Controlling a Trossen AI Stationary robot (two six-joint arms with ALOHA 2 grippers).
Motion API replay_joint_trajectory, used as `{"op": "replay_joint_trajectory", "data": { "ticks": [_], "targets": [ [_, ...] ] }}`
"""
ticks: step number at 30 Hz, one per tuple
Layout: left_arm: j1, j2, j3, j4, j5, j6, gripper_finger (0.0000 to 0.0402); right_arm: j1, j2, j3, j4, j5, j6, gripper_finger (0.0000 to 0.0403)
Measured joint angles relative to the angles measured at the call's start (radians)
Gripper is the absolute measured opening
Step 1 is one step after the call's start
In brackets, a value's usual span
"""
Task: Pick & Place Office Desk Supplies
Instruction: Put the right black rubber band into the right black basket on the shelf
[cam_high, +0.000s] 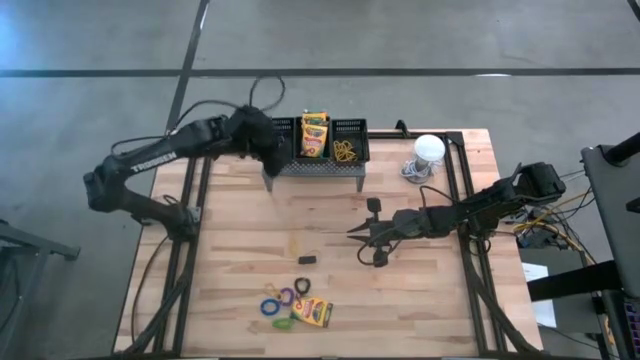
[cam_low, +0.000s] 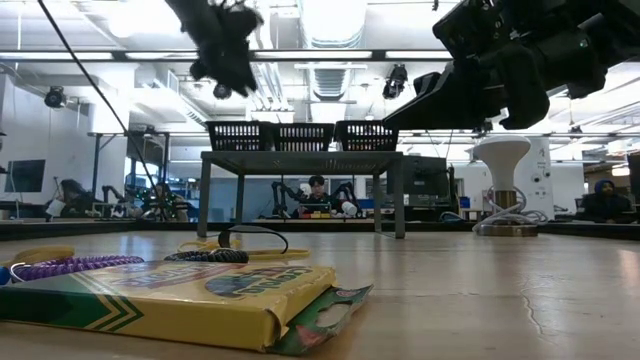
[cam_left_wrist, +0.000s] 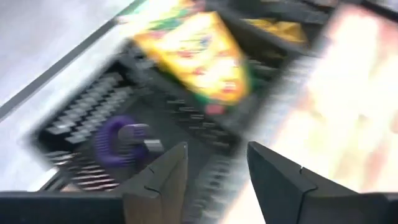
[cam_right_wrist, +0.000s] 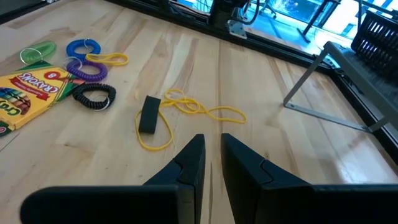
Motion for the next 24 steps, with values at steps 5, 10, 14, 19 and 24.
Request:
{"op": "replay_joint_trajectory", "data": {
  "ticks": [5,10,14,19,24],
  "targets": [
    [-0.282,-0.023,-0.055,0.014,-0.109,-0.003,0.0155,0.000,0.000,0.000,0.001,0.000,0.008,0.0047],
    [-0.626,-0.014,-0.191,0.155,-0.364,-0.072,0.0141,0.000,0.000,0.000,0.004,-0.002,0.014,0.0047],
    [-0.844,-0.014,-0.376,0.406,-0.462,-0.103,0.0136,0.000,0.000,0.000,0.011,-0.002,0.015,0.0047],
    [-0.990,0.010,-0.656,0.925,-0.468,-0.050,0.0136,0.000,0.000,0.000,0.016,-0.002,0.015,0.0047],
    [-0.995,0.062,-0.852,1.318,-0.469,-0.037,0.0150,0.000,0.000,0.000,0.021,-0.002,0.015,0.0047]
  ]
}}
